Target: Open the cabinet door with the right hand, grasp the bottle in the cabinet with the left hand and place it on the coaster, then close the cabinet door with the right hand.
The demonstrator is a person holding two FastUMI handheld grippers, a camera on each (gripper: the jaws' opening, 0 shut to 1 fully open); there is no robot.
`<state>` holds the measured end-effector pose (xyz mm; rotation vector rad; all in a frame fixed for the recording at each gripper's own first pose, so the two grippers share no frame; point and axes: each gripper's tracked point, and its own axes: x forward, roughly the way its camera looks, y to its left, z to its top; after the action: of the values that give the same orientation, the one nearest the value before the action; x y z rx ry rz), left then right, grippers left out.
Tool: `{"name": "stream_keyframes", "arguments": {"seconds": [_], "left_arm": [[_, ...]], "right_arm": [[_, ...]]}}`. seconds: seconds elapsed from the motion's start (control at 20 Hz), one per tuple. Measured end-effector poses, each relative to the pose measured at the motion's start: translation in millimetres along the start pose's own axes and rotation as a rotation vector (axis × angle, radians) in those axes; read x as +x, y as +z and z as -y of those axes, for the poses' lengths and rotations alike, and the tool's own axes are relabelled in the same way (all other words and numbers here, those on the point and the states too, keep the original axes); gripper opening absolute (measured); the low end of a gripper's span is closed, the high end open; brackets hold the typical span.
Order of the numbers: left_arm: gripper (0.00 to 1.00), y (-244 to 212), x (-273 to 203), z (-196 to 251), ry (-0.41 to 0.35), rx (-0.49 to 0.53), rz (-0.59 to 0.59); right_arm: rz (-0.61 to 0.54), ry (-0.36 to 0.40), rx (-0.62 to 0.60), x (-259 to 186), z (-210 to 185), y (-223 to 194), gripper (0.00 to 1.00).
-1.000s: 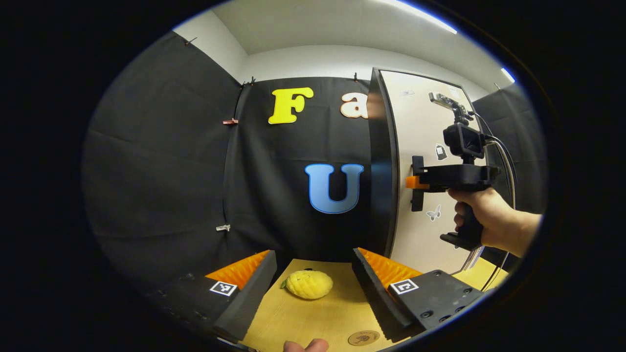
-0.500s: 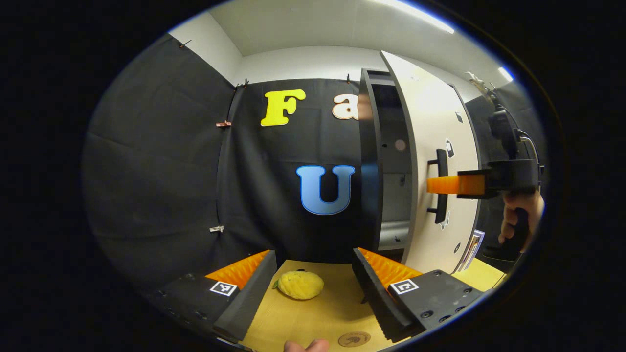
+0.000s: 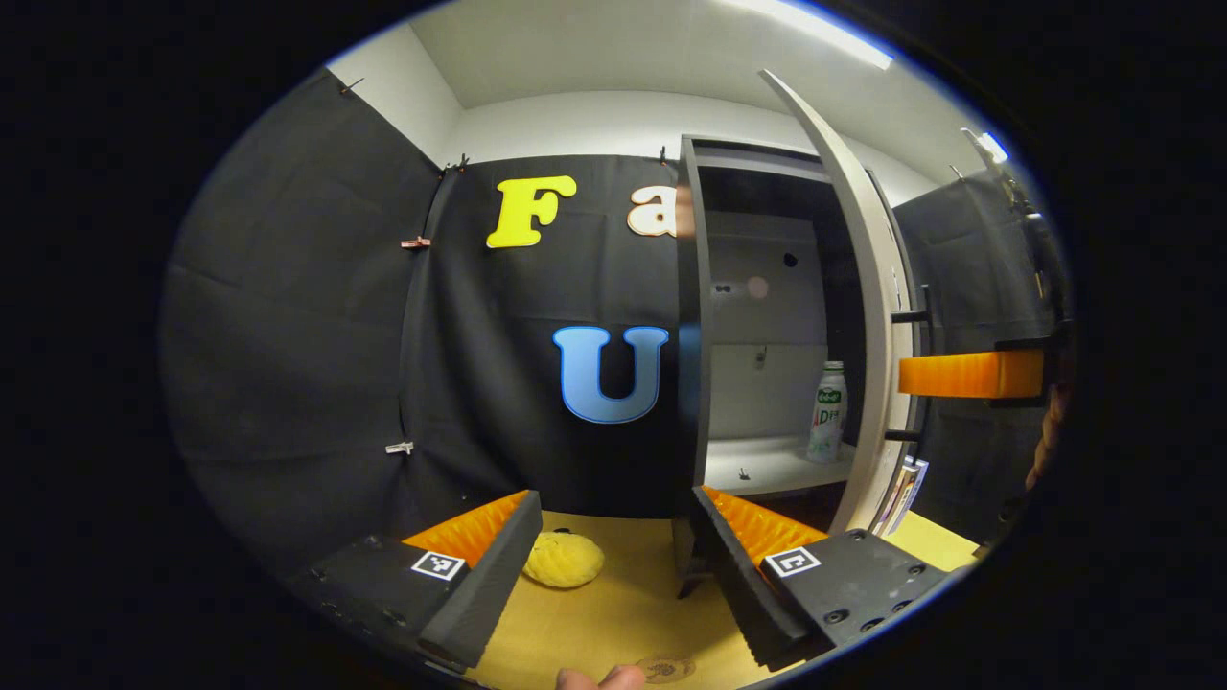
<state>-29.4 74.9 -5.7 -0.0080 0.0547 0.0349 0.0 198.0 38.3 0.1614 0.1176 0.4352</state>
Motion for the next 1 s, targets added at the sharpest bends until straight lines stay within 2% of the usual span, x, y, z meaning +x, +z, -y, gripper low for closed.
{"name": "stream_keyframes", "arguments": {"seconds": [0.25, 0.5, 1.0], "left_arm": [[0.98, 5.2, 7.1, 13.5, -0.027, 0.012, 0.006], [0.98, 9.8, 14.4, 39.1, -0.073, 0.009, 0.015], [0.98, 8.1, 24.2, 72.0, -0.139, 0.017, 0.015]], "right_arm": [[0.008, -0.031, -0.008, -41.1, 27.9, 5.7, 0.21], [0.039, -0.107, 0.001, -75.1, 57.5, 9.9, 0.21], [0.045, -0.245, 0.014, -108.9, 99.7, 15.3, 0.19]]}}
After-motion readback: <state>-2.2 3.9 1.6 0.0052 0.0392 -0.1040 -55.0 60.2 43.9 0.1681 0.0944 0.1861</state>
